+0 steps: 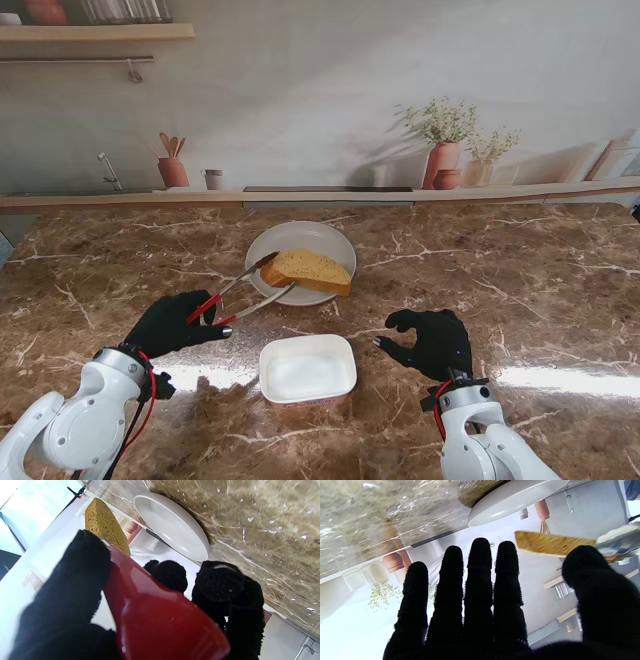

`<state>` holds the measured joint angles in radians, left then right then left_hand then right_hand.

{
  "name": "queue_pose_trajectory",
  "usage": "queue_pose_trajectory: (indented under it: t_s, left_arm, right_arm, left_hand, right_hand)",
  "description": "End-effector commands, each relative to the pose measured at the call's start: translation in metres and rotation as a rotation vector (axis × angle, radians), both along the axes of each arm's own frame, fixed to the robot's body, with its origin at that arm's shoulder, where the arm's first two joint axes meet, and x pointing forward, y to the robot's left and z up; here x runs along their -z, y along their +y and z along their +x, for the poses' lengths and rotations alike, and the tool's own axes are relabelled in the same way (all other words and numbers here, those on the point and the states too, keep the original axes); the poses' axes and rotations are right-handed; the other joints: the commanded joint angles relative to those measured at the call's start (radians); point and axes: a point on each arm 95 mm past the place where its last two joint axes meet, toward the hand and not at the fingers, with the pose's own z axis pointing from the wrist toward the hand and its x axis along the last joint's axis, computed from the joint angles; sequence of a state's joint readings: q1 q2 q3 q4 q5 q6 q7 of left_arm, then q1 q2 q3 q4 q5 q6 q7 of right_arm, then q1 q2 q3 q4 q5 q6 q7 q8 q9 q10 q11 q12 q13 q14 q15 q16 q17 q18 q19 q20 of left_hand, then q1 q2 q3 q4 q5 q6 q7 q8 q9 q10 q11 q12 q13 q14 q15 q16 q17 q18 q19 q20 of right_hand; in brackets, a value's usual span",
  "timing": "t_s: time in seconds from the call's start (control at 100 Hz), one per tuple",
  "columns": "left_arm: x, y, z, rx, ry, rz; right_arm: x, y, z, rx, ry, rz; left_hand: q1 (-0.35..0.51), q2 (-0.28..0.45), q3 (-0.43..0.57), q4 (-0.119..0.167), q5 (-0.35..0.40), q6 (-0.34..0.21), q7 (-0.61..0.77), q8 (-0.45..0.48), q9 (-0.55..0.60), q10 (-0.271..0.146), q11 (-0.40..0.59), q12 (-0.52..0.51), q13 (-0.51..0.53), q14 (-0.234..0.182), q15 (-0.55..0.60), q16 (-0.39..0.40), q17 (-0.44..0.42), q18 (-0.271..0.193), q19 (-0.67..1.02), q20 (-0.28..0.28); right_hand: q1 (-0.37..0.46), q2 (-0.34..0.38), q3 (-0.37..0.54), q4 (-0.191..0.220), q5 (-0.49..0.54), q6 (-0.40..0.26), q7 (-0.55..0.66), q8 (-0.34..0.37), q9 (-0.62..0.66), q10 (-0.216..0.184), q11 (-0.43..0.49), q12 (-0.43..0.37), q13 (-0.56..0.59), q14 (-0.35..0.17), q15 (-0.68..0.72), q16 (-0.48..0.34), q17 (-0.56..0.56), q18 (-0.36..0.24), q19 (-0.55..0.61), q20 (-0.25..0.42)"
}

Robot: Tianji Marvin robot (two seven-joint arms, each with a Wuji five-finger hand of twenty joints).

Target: Pack bread into a bento box with kitchen tongs

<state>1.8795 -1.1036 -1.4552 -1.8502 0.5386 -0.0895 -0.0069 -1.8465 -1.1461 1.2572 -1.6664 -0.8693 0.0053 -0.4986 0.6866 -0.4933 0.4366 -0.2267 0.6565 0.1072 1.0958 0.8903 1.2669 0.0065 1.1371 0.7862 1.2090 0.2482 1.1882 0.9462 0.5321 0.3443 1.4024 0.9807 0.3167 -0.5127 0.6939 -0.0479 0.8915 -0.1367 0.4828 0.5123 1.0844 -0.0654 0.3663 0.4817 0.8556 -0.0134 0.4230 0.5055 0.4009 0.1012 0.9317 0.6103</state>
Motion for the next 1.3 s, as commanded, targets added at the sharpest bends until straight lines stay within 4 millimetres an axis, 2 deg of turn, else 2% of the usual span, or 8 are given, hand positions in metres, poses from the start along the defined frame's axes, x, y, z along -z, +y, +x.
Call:
queue_pose_trajectory:
  t_s: [0.0,0.25,0.7,1.19,1.29]
  left_arm:
    - [0.009,-0.003,-0.016,-0.003,0.012,-0.008]
    - [0.015,-0.003,-0.051,0.006,-0.009,-0.015]
    - [0.021,0.01,-0.09,0.024,-0.008,0.029]
    - [0.031,0.006,-0.09,0.072,0.029,0.091]
    - [0.033,0.006,-0.088,0.086,0.047,0.114]
  right_arm:
    - [0.0,-0.004,0.0,0.017,0.011,-0.001]
    - [0.0,-0.007,0.002,0.042,0.014,-0.003]
    - [-0.001,-0.004,0.001,0.025,0.023,-0.005]
    - [0.0,0.001,-0.001,0.015,0.03,-0.009]
    - [0.0,0.001,-0.001,0.015,0.03,-0.01]
  left_hand:
    - [0.15,0.135,0.232,0.003,0.059,-0.232,0.059,0.023,0.098,-0.102,0.027,0.012,0.045,0.06,0.016,0.017,-0.014,-0.015,0.019,0.039]
    - [0.151,0.138,0.226,0.006,0.056,-0.237,0.053,0.026,0.097,-0.106,0.025,0.015,0.046,0.056,0.016,0.019,-0.016,-0.02,0.019,0.04]
    - [0.15,0.146,0.211,0.013,0.053,-0.252,0.04,0.04,0.097,-0.118,0.022,0.02,0.046,0.047,0.011,0.021,-0.016,-0.028,0.022,0.038]
    - [0.147,0.151,0.205,0.015,0.051,-0.265,0.025,0.045,0.097,-0.123,0.023,0.026,0.045,0.041,0.008,0.024,-0.019,-0.031,0.02,0.035]
    - [0.169,0.17,0.154,0.026,0.042,-0.272,0.008,0.038,0.096,-0.128,0.023,0.036,0.045,0.036,0.001,0.028,-0.025,-0.038,0.018,0.033]
  right_hand:
    - [0.031,0.016,-0.023,0.033,0.012,-0.019,0.006,0.008,0.001,-0.006,0.009,0.013,0.022,-0.005,0.008,0.007,-0.008,0.006,-0.008,0.008]
    - [0.032,0.015,-0.023,0.033,0.01,-0.018,0.005,0.008,-0.001,-0.006,0.009,0.013,0.021,-0.004,0.009,0.007,-0.009,0.007,-0.009,0.008]
    - [0.031,0.015,-0.023,0.033,0.006,-0.021,0.002,0.007,-0.003,-0.008,0.009,0.012,0.02,-0.006,0.009,0.007,-0.009,0.007,-0.009,0.009]
    - [0.032,0.017,-0.023,0.033,0.008,-0.022,0.003,0.008,-0.002,-0.008,0.011,0.012,0.023,-0.007,0.01,0.008,-0.007,0.007,-0.009,0.009]
    - [0.032,0.016,-0.023,0.033,0.007,-0.023,0.003,0.008,-0.001,-0.009,0.011,0.013,0.022,-0.007,0.01,0.008,-0.008,0.007,-0.009,0.009]
